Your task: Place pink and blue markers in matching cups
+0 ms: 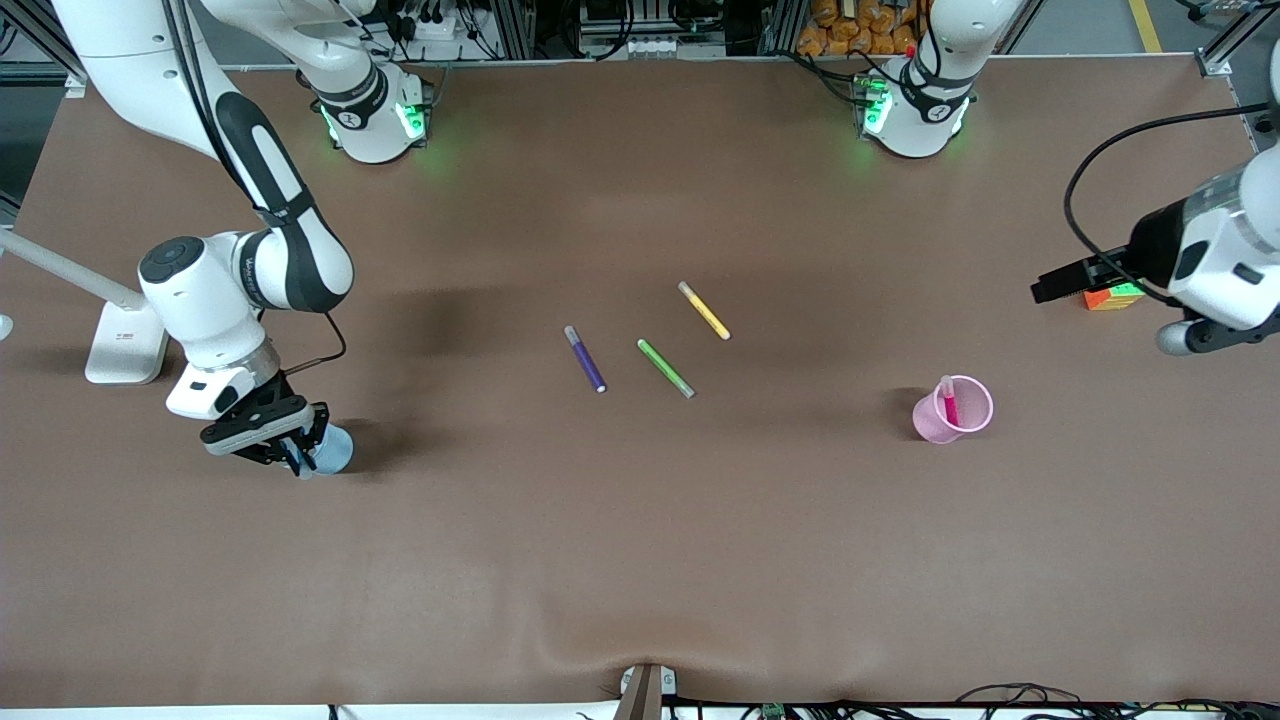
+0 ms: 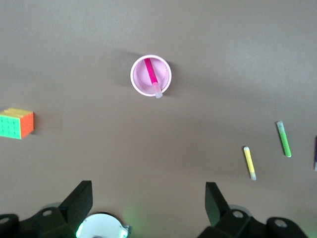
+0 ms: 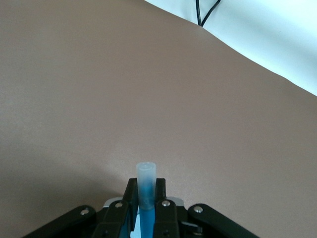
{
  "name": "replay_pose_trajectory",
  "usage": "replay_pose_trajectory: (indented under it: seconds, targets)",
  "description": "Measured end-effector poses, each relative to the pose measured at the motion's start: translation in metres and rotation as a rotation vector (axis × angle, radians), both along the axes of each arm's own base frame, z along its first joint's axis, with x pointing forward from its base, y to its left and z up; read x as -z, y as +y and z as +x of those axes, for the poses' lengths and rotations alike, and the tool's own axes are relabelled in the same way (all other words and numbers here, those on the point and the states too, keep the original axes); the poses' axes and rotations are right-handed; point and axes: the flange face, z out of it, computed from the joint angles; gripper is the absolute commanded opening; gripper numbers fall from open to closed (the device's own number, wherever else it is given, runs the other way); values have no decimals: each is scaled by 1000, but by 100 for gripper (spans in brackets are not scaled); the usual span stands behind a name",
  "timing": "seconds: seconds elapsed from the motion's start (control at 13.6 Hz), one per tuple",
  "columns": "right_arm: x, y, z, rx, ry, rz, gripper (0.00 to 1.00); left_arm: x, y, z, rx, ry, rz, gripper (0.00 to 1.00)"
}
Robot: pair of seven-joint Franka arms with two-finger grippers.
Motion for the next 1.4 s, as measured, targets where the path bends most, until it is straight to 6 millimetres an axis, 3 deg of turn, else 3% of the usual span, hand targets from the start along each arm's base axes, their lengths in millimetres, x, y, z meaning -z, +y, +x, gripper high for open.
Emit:
replay_pose_trajectory:
  seconds: [0.22,0.52,0.66,0.96,1.11,1.4]
  targets:
    - [-4,1,0,-1,-11,0,100,-12,19,5,91,-43,41,100]
    - [-16,1,1,-1,-31,2,100,-8,62,16,159,-44,74,100]
    - [-25,1,2,0,-46,4,100,-11,69,19,139,-49,89,100]
    - [-57,5,3,23,-42,39,100,-38,85,3,83,-81,44,100]
    - [-77,6,9,39,27,74,100,-41,84,-6,96,-72,48,100]
    - [-130,-3,18,93,134,137,100,-32,57,-29,140,-40,50,100]
